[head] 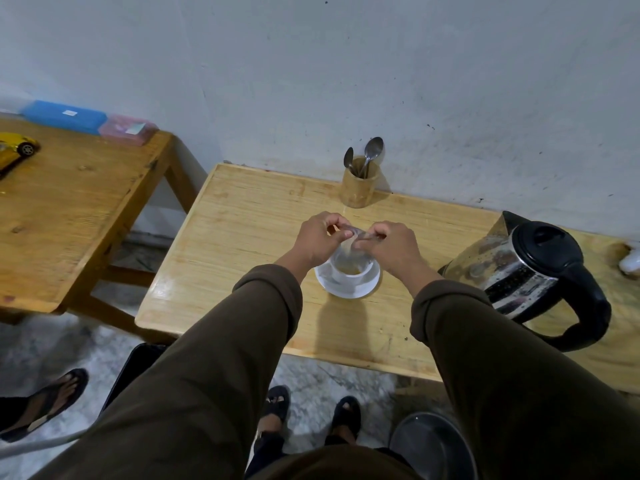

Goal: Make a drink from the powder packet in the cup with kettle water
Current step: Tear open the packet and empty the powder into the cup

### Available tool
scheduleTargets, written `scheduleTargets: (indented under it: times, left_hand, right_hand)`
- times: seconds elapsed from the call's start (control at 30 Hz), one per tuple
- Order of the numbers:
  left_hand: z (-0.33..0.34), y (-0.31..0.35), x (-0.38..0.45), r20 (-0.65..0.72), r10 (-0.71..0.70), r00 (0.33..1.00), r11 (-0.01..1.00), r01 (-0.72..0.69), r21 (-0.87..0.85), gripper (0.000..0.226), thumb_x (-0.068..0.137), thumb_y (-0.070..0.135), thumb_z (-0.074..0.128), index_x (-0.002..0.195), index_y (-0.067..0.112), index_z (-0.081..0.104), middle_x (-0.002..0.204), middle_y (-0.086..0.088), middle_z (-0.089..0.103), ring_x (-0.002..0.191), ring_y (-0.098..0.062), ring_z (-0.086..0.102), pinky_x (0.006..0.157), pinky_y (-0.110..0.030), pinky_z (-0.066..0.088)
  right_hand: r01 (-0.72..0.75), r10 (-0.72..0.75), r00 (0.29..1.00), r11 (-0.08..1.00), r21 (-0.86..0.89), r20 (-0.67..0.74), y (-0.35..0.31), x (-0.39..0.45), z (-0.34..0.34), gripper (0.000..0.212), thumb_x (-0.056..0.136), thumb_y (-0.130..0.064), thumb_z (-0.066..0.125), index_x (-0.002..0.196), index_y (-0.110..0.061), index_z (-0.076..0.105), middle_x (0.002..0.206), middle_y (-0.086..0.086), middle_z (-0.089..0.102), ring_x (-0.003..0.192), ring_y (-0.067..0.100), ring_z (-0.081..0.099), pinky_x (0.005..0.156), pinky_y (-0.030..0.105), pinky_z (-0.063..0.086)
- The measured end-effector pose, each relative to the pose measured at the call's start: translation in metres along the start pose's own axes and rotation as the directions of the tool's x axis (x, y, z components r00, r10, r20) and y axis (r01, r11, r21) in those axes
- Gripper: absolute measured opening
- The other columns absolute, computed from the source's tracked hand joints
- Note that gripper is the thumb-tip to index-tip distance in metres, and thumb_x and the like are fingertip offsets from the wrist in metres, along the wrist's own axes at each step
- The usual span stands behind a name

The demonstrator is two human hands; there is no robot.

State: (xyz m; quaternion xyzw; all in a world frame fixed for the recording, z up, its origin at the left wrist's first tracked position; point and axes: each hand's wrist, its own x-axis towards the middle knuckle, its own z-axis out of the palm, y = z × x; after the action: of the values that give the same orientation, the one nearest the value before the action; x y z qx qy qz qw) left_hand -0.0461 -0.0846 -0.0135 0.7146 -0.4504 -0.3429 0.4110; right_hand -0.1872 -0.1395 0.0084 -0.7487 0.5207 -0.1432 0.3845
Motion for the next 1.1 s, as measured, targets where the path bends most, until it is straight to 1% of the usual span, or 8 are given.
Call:
scheduleTargets:
  times: [0.17,0.27,0.37,0.5,0.7,0.8,0.9,1.1]
  left_hand:
    - [-0.003,0.002,-0.003,-0.076,-0.009,0.997,1.000,0.007,-0.029,0.011,0.088,0.007,0.061,0.095,0.006,0.068,0.094,0.001,0.063,0.087,-0.014,0.057,0.082,-0.023,0.045]
    - [-0.008,0.001,-0.004,-0.097,0.007,0.995,0.995,-0.017,-0.099,0.009,0.087,0.003,0.061,0.088,0.008,0.069,0.090,0.001,0.065,0.086,-0.013,0.062,0.076,-0.011,0.050]
    - [-0.014,-0.001,-0.007,-0.075,0.018,0.997,0.989,-0.029,-0.147,0.012,0.087,-0.006,0.058,0.090,-0.002,0.069,0.089,-0.002,0.065,0.072,0.004,0.064,0.065,0.001,0.048]
    - [-0.028,-0.011,-0.013,-0.044,0.014,0.999,0.991,-0.019,-0.131,0.019,0.086,-0.011,0.055,0.094,-0.004,0.071,0.092,-0.002,0.065,0.071,0.007,0.063,0.066,0.003,0.047]
    - [-0.061,-0.033,-0.020,0.057,-0.146,0.988,0.950,0.156,-0.271,0.035,0.086,-0.007,0.040,0.084,0.001,0.074,0.085,-0.006,0.068,0.087,-0.021,0.063,0.095,-0.036,0.052]
    - [-0.077,-0.044,-0.027,0.096,-0.200,0.975,0.915,0.221,-0.337,0.031,0.087,0.000,0.045,0.071,0.007,0.071,0.079,-0.004,0.068,0.078,-0.016,0.064,0.089,-0.025,0.051]
    - [-0.085,-0.064,-0.031,0.048,-0.184,0.982,0.982,0.185,-0.029,0.015,0.086,0.010,0.061,0.082,0.006,0.076,0.085,0.001,0.066,0.082,-0.008,0.059,0.064,0.002,0.043]
    - [-0.083,-0.104,-0.028,0.021,-0.223,0.975,0.944,0.211,0.255,0.023,0.083,0.002,0.052,0.081,0.008,0.075,0.076,-0.001,0.059,0.077,-0.011,0.051,0.066,-0.015,0.035]
  right_hand:
    - [-0.193,0.177,0.981,0.889,0.415,0.076,-0.010,-0.005,-0.007,0.043,0.082,-0.048,0.063,0.105,-0.012,0.065,0.097,0.003,0.060,0.091,0.016,0.052,0.075,0.026,0.043]
    - [-0.373,0.390,0.921,0.891,0.259,-0.014,-0.011,-0.003,-0.007,0.057,0.087,-0.063,0.040,0.105,-0.012,0.059,0.100,0.006,0.058,0.096,0.026,0.056,0.088,0.041,0.048]
    - [-0.515,0.527,0.847,0.787,0.340,0.065,-0.016,-0.010,-0.004,0.042,0.088,-0.051,0.052,0.096,-0.010,0.055,0.083,0.011,0.062,0.071,0.023,0.060,0.065,0.033,0.052]
    - [-0.410,0.443,0.893,0.725,0.554,0.081,-0.020,-0.011,0.008,0.031,0.084,-0.009,0.067,0.110,-0.009,0.049,0.070,0.010,0.059,0.052,0.018,0.053,0.050,0.027,0.046]
    - [-0.252,0.295,0.950,0.916,0.312,-0.100,-0.040,-0.008,0.040,0.032,0.079,-0.012,0.071,0.087,-0.023,0.042,0.079,0.005,0.059,0.066,0.019,0.055,0.068,0.034,0.048]
    - [-0.204,0.231,0.965,0.958,0.203,-0.122,-0.047,-0.007,0.068,0.028,0.080,-0.012,0.069,0.084,-0.020,0.042,0.073,-0.001,0.051,0.077,0.022,0.053,0.076,0.036,0.047]
    - [-0.149,0.157,0.984,0.984,0.096,-0.079,-0.056,-0.007,0.095,0.022,0.081,-0.011,0.067,0.095,-0.013,0.050,0.083,0.004,0.054,0.083,0.024,0.054,0.079,0.035,0.045]
    - [-0.126,0.131,0.991,0.986,-0.114,0.042,-0.056,-0.002,0.143,0.031,0.082,-0.006,0.062,0.113,-0.005,0.062,0.125,0.017,0.057,0.113,0.030,0.057,0.094,0.029,0.043]
